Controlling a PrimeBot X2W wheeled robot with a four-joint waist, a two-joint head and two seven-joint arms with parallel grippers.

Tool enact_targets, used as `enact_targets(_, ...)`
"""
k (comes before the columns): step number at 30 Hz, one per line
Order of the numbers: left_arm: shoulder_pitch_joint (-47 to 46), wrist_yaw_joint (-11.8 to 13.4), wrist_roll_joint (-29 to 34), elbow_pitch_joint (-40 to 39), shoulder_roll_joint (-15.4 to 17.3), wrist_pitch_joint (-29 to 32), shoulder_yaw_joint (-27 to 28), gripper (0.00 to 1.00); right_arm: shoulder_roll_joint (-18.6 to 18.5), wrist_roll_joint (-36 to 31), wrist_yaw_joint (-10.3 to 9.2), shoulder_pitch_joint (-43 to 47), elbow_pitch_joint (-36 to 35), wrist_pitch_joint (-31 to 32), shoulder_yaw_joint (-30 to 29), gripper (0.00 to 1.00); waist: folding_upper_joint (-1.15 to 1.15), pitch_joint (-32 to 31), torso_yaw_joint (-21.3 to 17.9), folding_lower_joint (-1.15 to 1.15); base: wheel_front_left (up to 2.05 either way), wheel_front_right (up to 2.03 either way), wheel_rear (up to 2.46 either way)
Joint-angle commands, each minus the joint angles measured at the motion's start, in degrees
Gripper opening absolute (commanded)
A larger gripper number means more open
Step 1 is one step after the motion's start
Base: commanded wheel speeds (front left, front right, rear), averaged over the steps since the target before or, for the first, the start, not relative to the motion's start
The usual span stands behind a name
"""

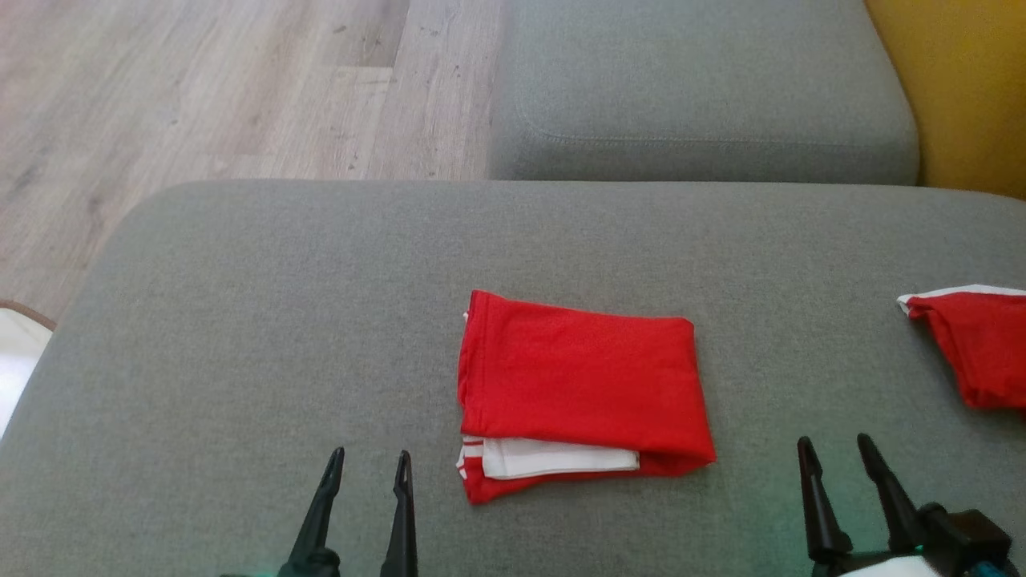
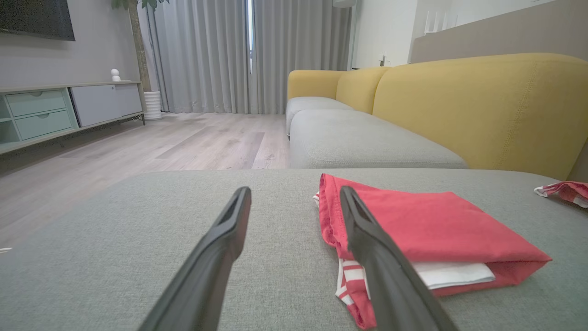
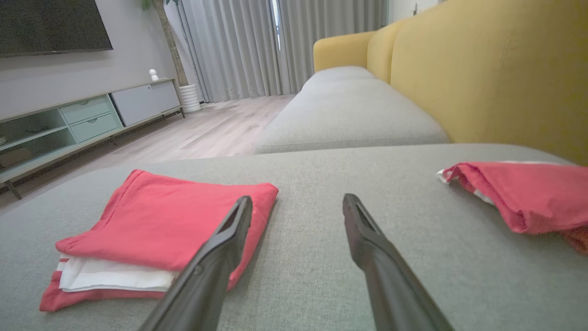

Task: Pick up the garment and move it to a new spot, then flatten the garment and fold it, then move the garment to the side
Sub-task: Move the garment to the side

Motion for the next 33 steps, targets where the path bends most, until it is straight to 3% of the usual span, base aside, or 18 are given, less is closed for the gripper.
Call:
enact_targets(1, -2.24, 0.28, 0.20, -1.70, -0.50, -0.54, 1.22, 1.00, -0.54, 1.64, 0.37, -3.13, -0.32, -0.77, 1.63, 1.00, 0.00, 0.48, 0.00, 0.00, 0.00, 0.00, 0.00)
enact_targets(5, -2.89, 0.46, 0.02, -1.63, -0.50, -0.54, 0.62, 1.00, -1.09, 7.00, 0.37, -7.38, 5.93, -0.49, 3.45, 1.00, 0.00, 1.79, 0.11, 0.00, 0.00, 0.00, 0.00)
enact_targets(16, -5.66, 0.80, -0.10, -0.64, -0.50, -0.54, -2.20, 1.00, -3.16, 28.04, 0.37, -23.78, 20.86, 17.35, 10.38, 1.00, 0.00, 5.75, 2.16, 0.00, 0.00, 0.00, 0.00)
enact_targets(21, -6.94, 1.38, -0.52, -0.38, -0.50, -0.54, -3.18, 1.00, -1.73, 36.34, 0.37, -27.93, 26.04, 23.51, 10.49, 1.00, 0.00, 7.03, 2.90, 0.00, 0.00, 0.00, 0.00)
enact_targets(22, -7.18, 1.55, -0.63, -0.34, -0.50, -0.54, -3.36, 1.00, -1.32, 38.07, 0.37, -28.42, 26.69, 24.72, 10.55, 0.97, 0.00, 7.23, 2.98, 0.00, 0.00, 0.00, 0.00)
enact_targets(23, -7.41, 1.73, -0.75, -0.32, -0.50, -0.54, -3.53, 1.00, -1.07, 39.47, 0.37, -28.82, 27.13, 25.56, 10.67, 0.71, 0.00, 7.41, 3.03, 0.00, 0.00, 0.00, 0.00)
enact_targets(24, -7.62, 1.91, -0.86, -0.31, -0.50, -0.54, -3.68, 1.00, -0.89, 40.72, 0.37, -29.13, 27.35, 26.19, 10.86, 0.33, 0.00, 7.58, 3.04, 0.00, 0.00, 0.00, 0.00)
enact_targets(25, -7.82, 2.09, -0.97, -0.32, -0.50, -0.54, -3.81, 1.00, -0.79, 41.88, 0.37, -29.36, 27.40, 26.73, 11.12, 0.03, 0.00, 7.76, 3.00, 0.00, 0.00, 0.00, 0.00)
enact_targets(33, -8.67, 2.91, -1.69, -0.57, -0.50, -0.54, -3.90, 1.00, -4.07, 45.27, 0.37, -30.56, 24.66, 25.71, 13.93, 0.00, 0.00, 9.24, 0.64, 0.00, 0.00, 0.00, 0.00)
